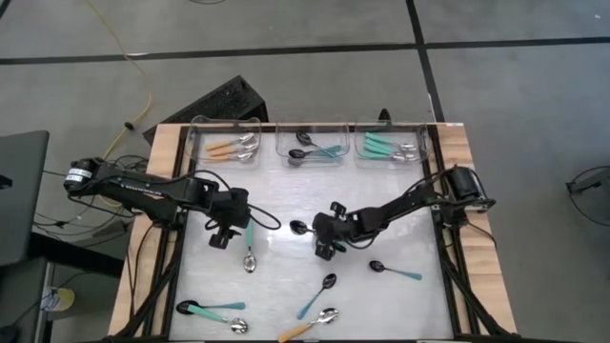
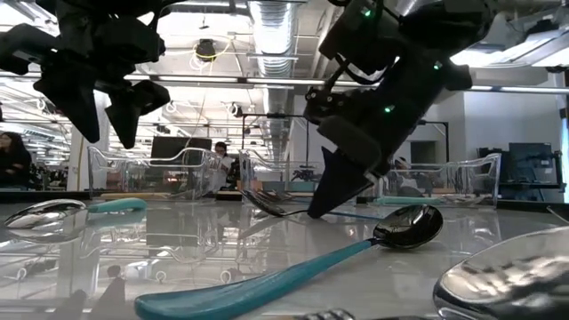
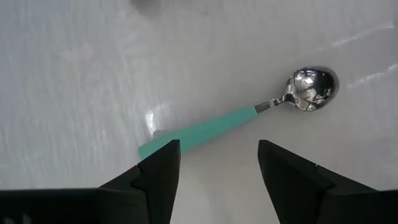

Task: Sort silverware by color (type)
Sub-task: Put the blue spoon into the middle transparent bin

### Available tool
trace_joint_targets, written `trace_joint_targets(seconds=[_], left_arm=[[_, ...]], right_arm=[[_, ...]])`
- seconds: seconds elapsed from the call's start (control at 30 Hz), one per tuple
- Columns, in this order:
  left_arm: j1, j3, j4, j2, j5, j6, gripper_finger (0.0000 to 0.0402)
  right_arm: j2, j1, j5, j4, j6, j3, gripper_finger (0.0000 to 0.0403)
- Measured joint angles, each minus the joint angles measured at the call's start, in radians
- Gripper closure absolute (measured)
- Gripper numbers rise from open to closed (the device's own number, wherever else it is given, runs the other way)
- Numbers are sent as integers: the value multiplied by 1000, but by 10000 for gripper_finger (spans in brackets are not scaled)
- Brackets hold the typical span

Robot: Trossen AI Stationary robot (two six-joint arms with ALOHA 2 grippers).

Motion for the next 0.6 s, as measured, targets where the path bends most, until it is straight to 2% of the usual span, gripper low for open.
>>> trace_joint_targets(seconds=[0.07,0.13,0.3,0.47,0.6], left_arm=[[0,0,0,0,-7,0,201],[0,0,0,0,-12,0,201],[0,0,-5,-9,-15,-15,201],[1,1,9,-22,-49,-40,201],[2,1,30,-31,-80,-83,201]], right_arm=[[-4,15,28,-11,0,0,344],[-31,17,10,-26,-7,-2,378],[-164,-37,-80,-122,-34,26,378],[-343,-172,-68,-164,-291,137,379],[-369,-322,-66,-177,-520,215,379]])
